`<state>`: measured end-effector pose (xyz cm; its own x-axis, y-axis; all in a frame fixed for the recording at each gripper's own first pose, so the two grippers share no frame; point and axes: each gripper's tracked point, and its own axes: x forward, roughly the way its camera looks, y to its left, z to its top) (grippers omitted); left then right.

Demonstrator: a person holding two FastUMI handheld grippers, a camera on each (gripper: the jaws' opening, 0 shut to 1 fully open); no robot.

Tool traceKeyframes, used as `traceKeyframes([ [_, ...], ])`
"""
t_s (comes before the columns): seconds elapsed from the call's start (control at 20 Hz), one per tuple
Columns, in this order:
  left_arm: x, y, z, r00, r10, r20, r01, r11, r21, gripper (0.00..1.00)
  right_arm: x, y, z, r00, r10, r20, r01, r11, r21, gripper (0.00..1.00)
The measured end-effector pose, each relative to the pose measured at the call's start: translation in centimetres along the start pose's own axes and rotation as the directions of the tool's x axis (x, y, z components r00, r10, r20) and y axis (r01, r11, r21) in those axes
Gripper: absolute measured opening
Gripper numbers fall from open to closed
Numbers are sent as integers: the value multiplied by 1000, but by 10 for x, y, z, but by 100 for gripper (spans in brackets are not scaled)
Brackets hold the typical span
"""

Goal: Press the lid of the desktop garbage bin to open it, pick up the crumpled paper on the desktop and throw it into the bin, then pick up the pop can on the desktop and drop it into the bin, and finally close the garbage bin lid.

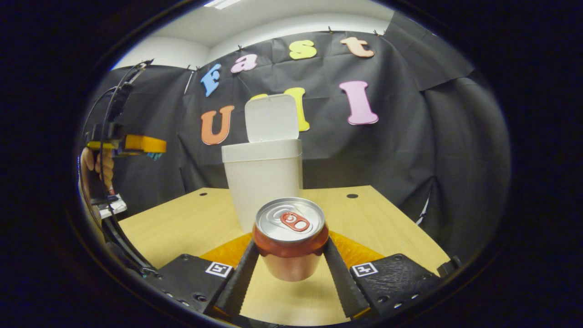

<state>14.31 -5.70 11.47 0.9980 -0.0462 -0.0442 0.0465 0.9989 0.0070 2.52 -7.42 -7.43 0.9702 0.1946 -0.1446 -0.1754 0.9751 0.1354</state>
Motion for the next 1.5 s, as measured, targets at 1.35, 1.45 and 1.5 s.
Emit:
traceKeyframes([
  [1.35, 184, -179, 59, 955, -255, 154, 261, 965, -20, 38, 12, -42, -36, 994, -78, -75, 89, 984, 154, 80],
  [1.45, 183, -191, 55, 948, -281, 151, 289, 957, -36, 41, 13, -43, -38, 994, -84, -73, 94, 985, 146, 80],
  [1.5, 182, -189, 54, 950, -274, 150, 282, 959, -34, 44, 13, -42, -39, 994, -84, -72, 94, 985, 141, 80],
])
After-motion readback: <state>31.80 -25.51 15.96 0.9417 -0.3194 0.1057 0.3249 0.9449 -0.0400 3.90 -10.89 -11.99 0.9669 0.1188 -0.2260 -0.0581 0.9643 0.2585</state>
